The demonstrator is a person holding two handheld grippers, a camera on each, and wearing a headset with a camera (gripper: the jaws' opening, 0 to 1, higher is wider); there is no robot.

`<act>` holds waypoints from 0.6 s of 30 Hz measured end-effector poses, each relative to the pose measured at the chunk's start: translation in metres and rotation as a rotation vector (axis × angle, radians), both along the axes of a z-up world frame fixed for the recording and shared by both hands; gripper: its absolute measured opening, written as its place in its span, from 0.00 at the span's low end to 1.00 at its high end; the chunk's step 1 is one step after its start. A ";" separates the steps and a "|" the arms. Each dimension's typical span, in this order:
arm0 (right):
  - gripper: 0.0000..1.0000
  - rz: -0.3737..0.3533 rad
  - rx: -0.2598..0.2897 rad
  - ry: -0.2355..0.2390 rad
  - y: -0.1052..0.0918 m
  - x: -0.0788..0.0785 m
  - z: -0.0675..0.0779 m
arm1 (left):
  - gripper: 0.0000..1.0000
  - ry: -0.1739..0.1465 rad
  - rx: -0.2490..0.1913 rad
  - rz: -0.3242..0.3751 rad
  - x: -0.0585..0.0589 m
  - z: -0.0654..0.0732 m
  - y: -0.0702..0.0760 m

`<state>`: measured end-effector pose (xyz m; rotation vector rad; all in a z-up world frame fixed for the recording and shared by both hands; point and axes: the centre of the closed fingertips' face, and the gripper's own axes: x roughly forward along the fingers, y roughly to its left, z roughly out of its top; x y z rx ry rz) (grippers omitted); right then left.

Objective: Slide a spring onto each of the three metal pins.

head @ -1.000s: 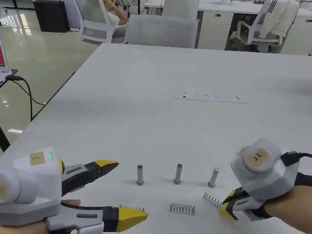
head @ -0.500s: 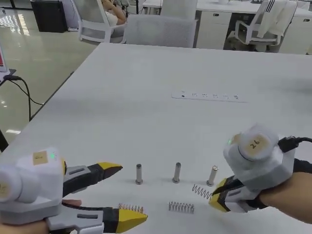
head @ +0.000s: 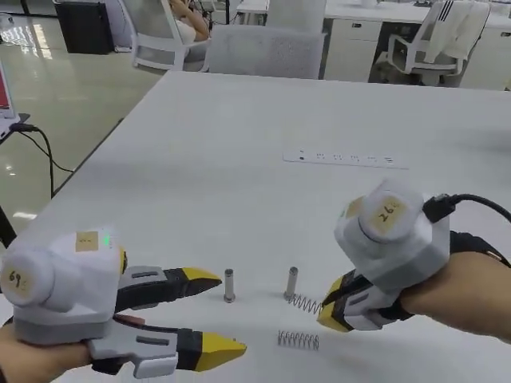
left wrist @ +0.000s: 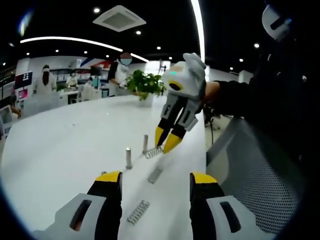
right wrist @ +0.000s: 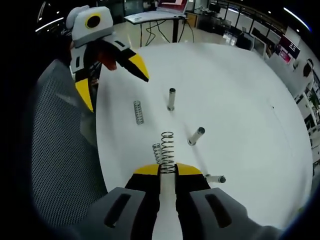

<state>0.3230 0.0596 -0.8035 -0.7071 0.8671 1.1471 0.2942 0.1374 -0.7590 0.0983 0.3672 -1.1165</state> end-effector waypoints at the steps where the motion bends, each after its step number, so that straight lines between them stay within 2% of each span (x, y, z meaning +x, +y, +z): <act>1: 0.07 0.005 -0.001 -0.001 0.001 0.000 0.001 | 0.49 -0.001 0.007 -0.007 0.001 0.000 -0.001; 5: 0.07 0.035 -0.005 -0.002 0.007 -0.002 0.004 | 0.47 -0.006 0.016 -0.030 0.005 0.002 -0.006; 12: 0.07 0.079 -0.022 -0.002 0.010 -0.006 0.006 | 0.43 0.007 0.053 -0.080 0.008 -0.008 -0.016; 18: 0.07 0.130 -0.040 0.008 0.014 -0.014 0.004 | 0.40 0.019 0.050 -0.099 0.009 -0.013 -0.022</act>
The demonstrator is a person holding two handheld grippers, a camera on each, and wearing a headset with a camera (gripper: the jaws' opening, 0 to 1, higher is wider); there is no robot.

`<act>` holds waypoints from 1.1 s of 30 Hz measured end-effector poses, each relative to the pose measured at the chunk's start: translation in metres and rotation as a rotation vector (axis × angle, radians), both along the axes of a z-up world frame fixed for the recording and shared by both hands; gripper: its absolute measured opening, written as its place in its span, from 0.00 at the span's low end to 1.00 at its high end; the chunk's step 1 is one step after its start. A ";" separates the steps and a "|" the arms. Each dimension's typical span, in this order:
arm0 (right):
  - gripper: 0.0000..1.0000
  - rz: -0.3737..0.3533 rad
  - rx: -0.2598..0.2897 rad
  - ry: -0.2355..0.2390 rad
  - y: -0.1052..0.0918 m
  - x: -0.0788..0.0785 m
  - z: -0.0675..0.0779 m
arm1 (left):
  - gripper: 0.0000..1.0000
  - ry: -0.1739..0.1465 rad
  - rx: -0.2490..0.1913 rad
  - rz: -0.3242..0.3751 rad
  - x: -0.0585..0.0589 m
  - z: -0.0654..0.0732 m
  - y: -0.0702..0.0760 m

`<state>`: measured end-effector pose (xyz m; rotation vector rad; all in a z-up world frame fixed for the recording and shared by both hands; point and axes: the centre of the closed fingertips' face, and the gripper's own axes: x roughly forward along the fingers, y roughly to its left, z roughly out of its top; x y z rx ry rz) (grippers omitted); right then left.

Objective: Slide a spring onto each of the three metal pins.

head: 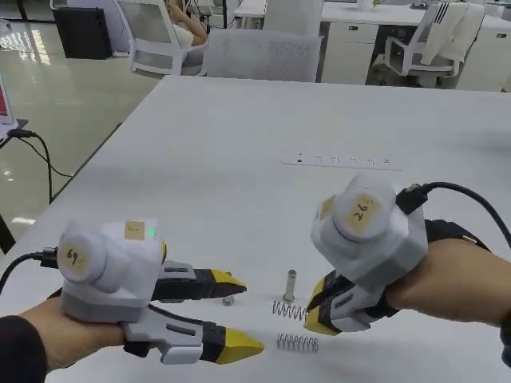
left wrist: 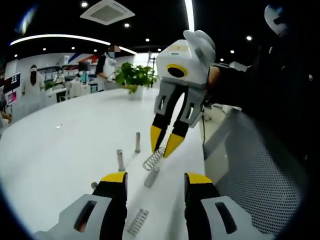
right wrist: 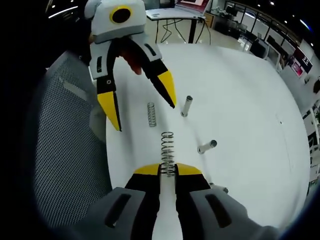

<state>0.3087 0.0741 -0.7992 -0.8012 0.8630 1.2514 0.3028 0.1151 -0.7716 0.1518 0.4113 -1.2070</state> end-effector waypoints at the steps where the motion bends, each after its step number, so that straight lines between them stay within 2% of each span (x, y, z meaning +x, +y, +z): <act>1: 0.07 0.007 -0.003 0.000 0.001 -0.001 0.000 | 0.39 0.000 0.001 -0.004 0.000 -0.001 -0.001; 12: 0.07 0.077 -0.024 0.014 0.011 -0.010 -0.004 | 0.26 -0.001 0.016 -0.030 -0.004 -0.009 -0.009; 18: 0.07 0.105 -0.032 0.028 0.014 -0.017 -0.008 | 0.20 -0.007 0.043 -0.054 -0.008 -0.017 -0.011; 26: 0.07 0.128 -0.042 0.032 0.015 -0.021 -0.009 | 0.14 -0.033 0.072 -0.069 -0.009 -0.023 -0.013; 33: 0.07 0.142 -0.047 0.035 0.016 -0.023 -0.009 | 0.05 -0.068 0.117 -0.092 -0.010 -0.029 -0.013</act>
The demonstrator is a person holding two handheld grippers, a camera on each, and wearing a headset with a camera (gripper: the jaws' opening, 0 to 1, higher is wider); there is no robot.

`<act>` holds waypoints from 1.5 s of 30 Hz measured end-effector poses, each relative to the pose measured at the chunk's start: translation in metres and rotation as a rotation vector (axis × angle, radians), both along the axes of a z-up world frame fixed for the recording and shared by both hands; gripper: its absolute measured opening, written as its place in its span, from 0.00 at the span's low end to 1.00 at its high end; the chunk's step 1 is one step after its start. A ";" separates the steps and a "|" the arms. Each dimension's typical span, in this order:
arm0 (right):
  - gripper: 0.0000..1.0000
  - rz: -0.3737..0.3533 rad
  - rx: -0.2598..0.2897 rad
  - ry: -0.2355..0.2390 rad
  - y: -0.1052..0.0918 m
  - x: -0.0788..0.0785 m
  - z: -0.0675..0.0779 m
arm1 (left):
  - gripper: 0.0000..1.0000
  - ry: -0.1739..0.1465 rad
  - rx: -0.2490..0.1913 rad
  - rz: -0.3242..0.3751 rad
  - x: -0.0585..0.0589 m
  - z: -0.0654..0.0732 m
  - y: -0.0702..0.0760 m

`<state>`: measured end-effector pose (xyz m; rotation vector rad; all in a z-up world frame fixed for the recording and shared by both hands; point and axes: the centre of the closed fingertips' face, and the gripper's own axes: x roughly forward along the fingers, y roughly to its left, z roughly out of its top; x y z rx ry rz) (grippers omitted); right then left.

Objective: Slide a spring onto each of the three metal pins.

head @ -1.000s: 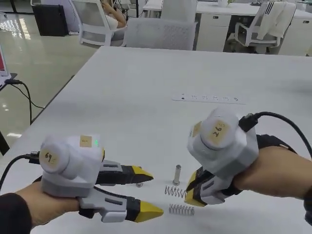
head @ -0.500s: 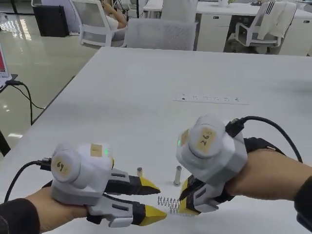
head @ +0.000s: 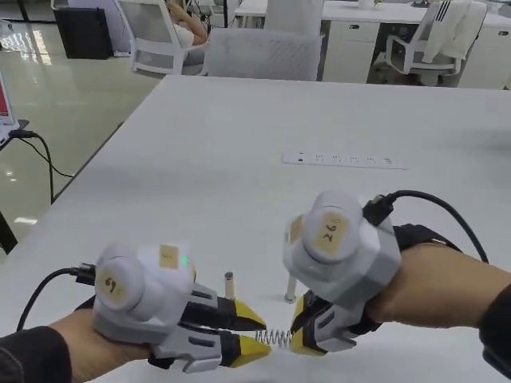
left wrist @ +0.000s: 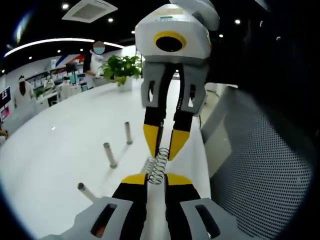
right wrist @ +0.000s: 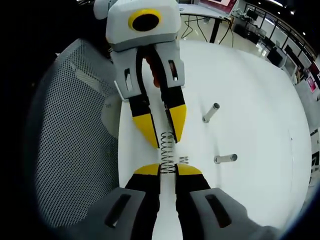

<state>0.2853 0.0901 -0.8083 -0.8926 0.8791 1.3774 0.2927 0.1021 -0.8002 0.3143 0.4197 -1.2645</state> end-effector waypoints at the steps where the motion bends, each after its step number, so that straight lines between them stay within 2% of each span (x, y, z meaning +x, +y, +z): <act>1: 0.07 0.001 0.002 -0.003 0.000 0.000 0.000 | 0.05 -0.005 0.004 -0.001 0.000 0.000 0.000; 6: 0.07 -0.011 0.014 0.000 0.002 0.000 0.004 | 0.04 -0.014 0.028 -0.004 0.000 -0.004 0.001; 17: 0.07 -0.022 0.064 -0.010 0.011 0.000 0.019 | 0.03 -0.022 0.046 -0.008 0.000 -0.007 0.002; 29: 0.07 -0.030 0.146 -0.032 0.026 0.003 0.037 | 0.03 -0.024 0.030 -0.001 0.002 -0.004 0.001; 35: 0.07 -0.024 0.138 -0.030 0.026 0.003 0.035 | 0.02 -0.021 0.033 0.002 0.002 -0.004 0.002; 42: 0.09 -0.035 0.166 0.012 0.029 0.001 0.034 | 0.02 -0.022 0.033 -0.009 0.000 -0.004 0.001; 45: 0.11 -0.037 0.159 0.024 0.029 -0.001 0.029 | 0.02 -0.023 0.028 -0.008 0.001 -0.003 0.001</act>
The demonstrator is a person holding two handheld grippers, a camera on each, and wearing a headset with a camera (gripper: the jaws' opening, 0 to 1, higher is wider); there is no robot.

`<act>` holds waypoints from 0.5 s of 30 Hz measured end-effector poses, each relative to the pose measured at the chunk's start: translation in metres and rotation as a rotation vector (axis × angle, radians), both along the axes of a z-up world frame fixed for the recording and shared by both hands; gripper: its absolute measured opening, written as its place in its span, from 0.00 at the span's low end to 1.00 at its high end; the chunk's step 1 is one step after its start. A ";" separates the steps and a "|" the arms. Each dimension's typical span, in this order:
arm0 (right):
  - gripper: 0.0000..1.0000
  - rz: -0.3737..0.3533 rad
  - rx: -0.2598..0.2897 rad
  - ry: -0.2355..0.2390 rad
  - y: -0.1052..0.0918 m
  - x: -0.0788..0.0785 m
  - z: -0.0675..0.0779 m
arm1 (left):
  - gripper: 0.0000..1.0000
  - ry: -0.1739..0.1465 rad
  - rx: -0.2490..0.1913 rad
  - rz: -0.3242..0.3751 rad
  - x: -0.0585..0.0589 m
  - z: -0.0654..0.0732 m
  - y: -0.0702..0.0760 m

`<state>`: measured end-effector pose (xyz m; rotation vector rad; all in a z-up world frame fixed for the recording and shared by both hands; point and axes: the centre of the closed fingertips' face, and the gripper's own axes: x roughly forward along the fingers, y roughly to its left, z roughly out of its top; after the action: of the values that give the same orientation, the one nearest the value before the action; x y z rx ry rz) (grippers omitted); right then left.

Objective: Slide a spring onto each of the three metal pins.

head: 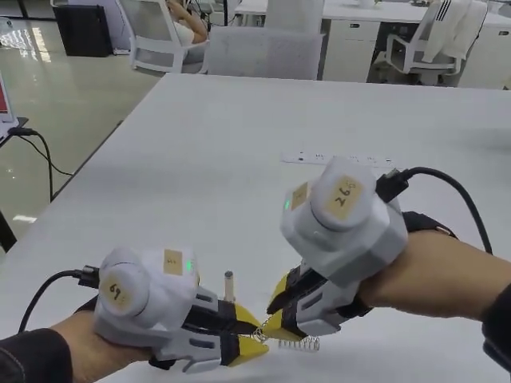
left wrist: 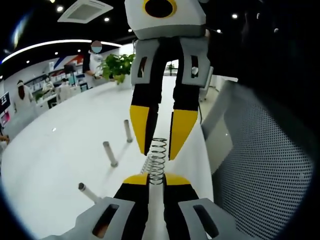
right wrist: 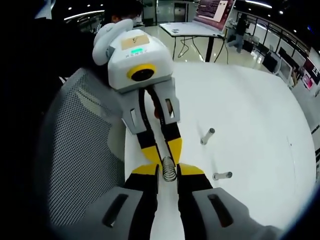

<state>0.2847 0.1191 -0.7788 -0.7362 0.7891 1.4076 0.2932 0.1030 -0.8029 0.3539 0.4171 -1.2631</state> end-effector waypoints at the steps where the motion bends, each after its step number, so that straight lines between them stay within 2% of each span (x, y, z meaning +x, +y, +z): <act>1: 0.11 0.002 -0.007 -0.002 -0.001 0.000 -0.002 | 0.02 0.002 -0.003 0.000 0.000 0.000 0.000; 8: 0.10 0.000 -0.015 0.011 -0.003 0.000 -0.006 | 0.02 0.004 -0.041 -0.003 -0.001 0.008 -0.003; 15: 0.09 -0.005 0.002 0.021 -0.001 -0.001 -0.005 | 0.02 0.007 -0.063 -0.005 -0.002 0.013 -0.006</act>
<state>0.2833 0.1185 -0.7843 -0.7189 0.8052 1.4136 0.2909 0.0972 -0.7903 0.2975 0.3818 -1.2798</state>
